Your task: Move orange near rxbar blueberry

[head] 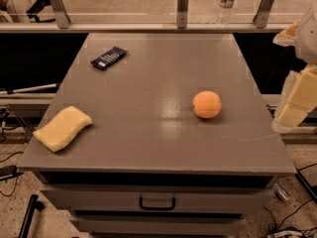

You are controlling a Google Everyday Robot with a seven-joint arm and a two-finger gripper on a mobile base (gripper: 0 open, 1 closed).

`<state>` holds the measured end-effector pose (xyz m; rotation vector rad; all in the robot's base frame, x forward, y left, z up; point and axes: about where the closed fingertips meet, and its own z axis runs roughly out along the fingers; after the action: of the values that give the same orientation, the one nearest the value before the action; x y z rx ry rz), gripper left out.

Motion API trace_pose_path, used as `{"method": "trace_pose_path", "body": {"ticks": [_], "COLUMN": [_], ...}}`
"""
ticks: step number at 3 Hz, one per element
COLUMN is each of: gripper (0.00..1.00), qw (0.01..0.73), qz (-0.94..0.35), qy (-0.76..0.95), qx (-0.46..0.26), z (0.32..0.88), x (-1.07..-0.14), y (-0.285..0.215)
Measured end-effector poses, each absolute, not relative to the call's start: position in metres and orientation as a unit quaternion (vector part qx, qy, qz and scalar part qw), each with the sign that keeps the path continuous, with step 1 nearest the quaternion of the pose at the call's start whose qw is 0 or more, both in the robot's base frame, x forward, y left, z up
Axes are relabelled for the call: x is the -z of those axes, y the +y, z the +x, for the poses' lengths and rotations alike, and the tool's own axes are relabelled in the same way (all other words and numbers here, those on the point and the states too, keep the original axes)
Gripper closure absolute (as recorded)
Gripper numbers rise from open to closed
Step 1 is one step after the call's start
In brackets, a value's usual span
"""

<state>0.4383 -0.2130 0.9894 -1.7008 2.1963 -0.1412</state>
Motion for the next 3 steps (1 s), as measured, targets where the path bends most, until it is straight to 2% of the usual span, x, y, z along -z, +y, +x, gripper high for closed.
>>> {"method": "trace_pose_path", "body": {"ticks": [2, 3], "gripper": [0.00, 0.00], "qw": [0.189, 0.196], "qz": [-0.601, -0.608], "qy": [0.776, 0.769], "qx": [0.038, 0.009], "z": [0.450, 0.469], "x": [-0.977, -0.952], "y": [-0.211, -0.200]}}
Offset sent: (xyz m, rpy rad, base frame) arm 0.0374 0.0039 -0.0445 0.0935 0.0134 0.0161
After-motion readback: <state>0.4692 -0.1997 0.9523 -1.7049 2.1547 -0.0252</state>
